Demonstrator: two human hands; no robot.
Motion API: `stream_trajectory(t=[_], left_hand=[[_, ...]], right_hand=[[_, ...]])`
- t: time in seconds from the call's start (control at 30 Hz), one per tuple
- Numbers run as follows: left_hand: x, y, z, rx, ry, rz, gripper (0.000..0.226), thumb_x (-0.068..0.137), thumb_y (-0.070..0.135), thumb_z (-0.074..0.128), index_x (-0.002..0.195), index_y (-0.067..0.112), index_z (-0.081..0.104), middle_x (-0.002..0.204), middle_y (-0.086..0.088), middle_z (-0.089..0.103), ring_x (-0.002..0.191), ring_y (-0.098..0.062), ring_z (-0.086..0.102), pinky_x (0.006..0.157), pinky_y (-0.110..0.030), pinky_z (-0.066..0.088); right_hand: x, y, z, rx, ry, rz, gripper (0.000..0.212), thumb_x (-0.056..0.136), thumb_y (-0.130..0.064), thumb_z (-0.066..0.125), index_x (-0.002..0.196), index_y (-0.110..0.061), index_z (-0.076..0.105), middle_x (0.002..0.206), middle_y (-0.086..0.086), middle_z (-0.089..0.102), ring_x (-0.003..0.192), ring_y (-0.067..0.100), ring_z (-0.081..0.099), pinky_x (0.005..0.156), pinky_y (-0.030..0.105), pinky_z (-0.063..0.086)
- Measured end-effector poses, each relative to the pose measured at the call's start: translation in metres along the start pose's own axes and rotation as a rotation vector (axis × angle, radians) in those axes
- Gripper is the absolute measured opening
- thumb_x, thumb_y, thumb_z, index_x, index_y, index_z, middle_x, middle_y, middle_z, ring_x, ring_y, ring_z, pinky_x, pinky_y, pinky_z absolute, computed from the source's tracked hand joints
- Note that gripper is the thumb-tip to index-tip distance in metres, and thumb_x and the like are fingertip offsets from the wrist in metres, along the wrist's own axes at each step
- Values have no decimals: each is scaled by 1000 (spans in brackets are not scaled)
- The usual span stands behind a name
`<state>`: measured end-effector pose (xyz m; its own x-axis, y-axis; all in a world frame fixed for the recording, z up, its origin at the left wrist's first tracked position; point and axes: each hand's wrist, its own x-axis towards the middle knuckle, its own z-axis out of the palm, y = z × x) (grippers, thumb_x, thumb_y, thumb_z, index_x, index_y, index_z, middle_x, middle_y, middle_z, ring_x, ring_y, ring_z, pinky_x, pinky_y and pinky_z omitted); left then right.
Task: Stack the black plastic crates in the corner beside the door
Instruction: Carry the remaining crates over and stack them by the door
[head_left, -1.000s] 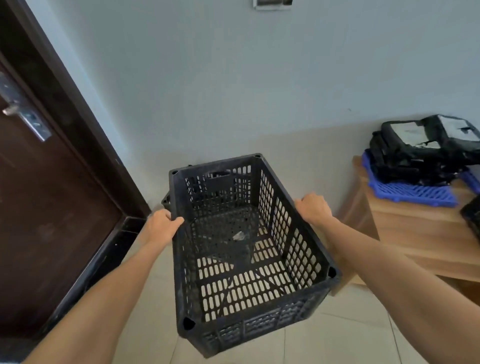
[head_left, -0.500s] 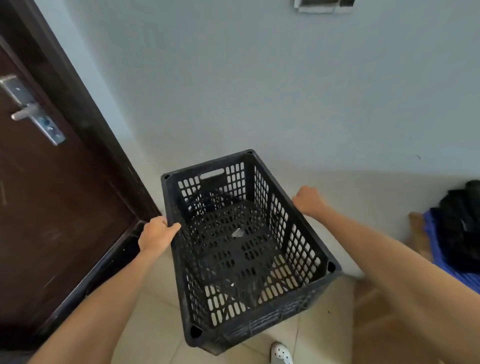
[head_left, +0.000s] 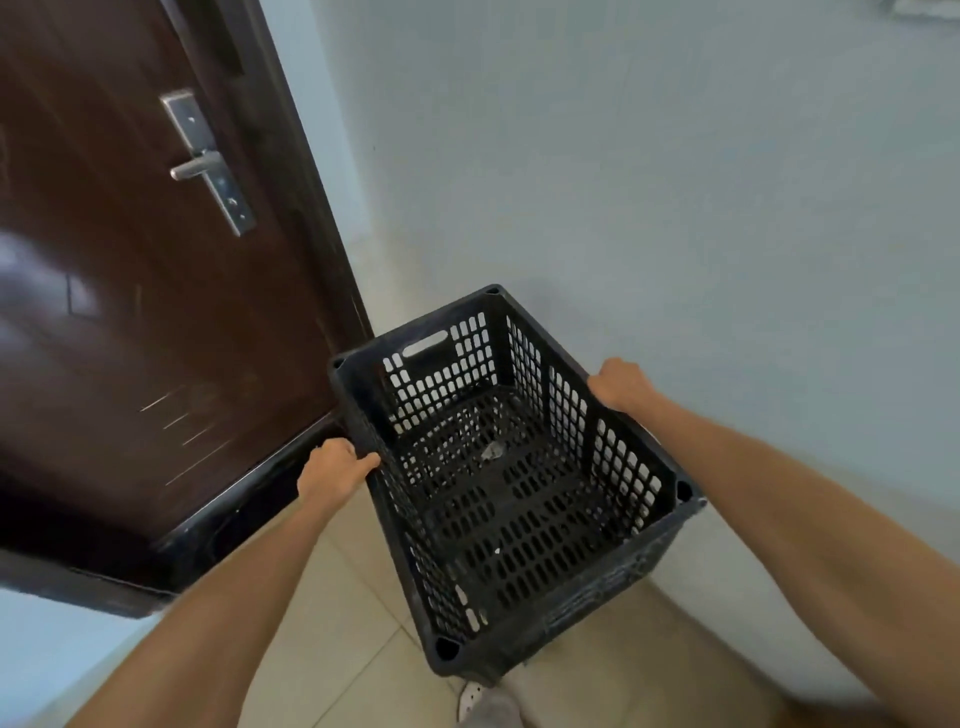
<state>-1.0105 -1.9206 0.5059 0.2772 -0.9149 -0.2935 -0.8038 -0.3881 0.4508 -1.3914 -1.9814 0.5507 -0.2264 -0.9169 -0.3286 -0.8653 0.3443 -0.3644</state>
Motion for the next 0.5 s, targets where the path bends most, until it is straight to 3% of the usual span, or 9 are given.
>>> stream_trajectory(t=[0.2, 0.5], left_hand=[[36, 11, 0, -21, -10, -18, 40, 84, 36, 71, 58, 12, 54, 59, -5, 59, 68, -30, 63, 64, -34, 46], [32, 36, 27, -80, 3, -144, 36, 85, 27, 70, 57, 22, 48, 56, 6, 52, 65, -20, 53, 62, -29, 38]], right_hand=[[46, -14, 3, -7, -28, 19, 41, 96, -20, 42, 125, 8, 50, 126, 28, 56, 111, 41, 57, 89, 39, 48], [100, -11, 10, -77, -138, -80, 29, 97, -11, 38, 114, 6, 54, 119, 25, 58, 104, 38, 59, 82, 38, 48]])
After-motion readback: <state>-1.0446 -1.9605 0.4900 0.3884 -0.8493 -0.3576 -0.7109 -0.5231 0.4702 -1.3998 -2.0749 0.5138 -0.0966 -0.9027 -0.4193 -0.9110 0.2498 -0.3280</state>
